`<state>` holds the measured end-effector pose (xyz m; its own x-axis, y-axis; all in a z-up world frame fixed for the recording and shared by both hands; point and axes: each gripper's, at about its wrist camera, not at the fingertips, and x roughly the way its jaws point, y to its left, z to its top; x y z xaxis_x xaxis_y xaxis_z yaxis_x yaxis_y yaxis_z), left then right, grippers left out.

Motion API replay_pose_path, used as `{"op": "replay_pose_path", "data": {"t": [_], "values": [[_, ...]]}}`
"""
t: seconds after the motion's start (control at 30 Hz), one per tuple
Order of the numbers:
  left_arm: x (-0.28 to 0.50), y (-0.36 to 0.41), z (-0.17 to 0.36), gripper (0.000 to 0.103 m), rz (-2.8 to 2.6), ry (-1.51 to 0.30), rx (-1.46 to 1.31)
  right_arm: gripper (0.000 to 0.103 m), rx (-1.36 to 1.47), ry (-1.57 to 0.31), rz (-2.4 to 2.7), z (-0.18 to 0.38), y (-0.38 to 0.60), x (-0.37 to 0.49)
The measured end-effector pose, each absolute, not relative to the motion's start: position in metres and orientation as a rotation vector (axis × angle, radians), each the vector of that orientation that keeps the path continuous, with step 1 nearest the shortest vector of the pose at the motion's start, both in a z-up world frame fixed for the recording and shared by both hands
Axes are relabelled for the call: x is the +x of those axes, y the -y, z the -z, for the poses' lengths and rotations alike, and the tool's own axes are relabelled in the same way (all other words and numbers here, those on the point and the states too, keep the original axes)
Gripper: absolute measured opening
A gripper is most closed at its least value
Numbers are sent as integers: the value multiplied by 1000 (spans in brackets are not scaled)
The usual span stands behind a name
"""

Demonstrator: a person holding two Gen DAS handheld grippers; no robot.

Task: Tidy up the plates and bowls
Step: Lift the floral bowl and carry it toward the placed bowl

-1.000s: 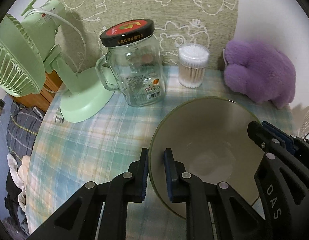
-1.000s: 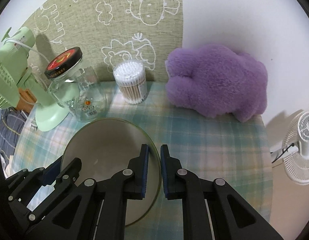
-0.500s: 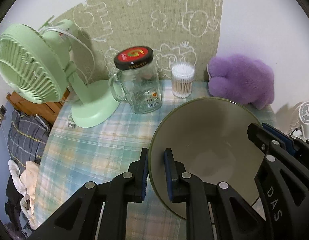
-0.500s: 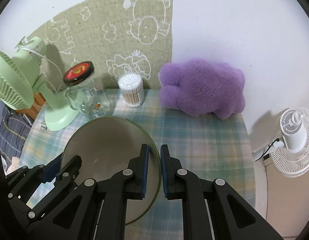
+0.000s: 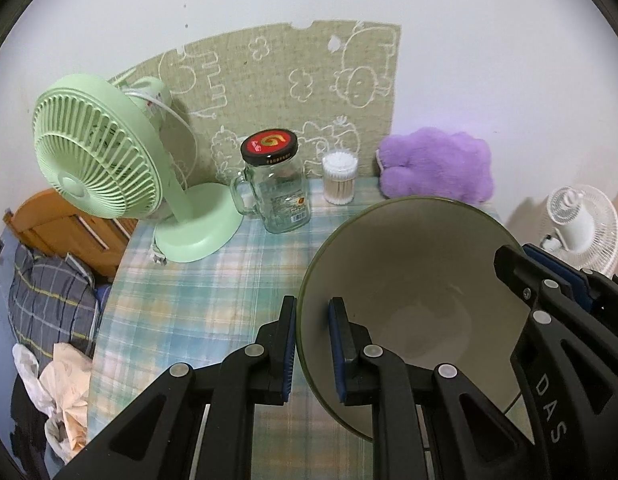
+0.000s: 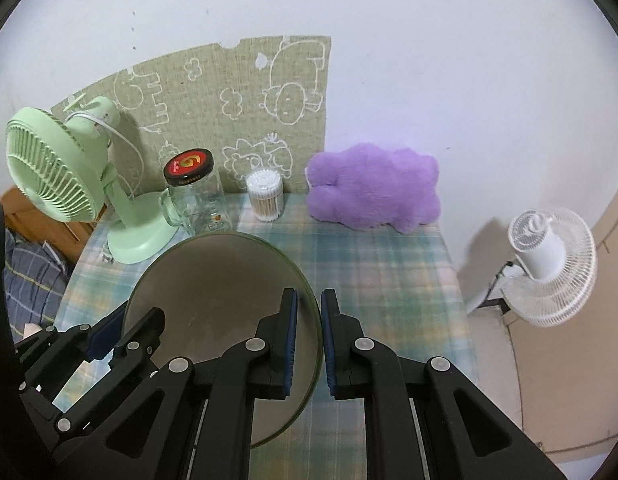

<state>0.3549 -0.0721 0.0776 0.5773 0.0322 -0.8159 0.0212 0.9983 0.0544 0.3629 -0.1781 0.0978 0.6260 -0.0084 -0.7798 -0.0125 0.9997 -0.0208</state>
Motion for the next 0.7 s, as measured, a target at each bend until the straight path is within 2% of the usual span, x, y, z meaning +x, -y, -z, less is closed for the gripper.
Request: {"op": "replay_pose_path", "data": {"t": [0.3, 0.7], "values": [[314, 58, -94, 13, 33, -914, 60, 15, -24, -864, 39, -120, 161, 312], [253, 35, -97, 13, 69, -907, 66, 15, -2, -870, 61, -123, 136, 248]]}}
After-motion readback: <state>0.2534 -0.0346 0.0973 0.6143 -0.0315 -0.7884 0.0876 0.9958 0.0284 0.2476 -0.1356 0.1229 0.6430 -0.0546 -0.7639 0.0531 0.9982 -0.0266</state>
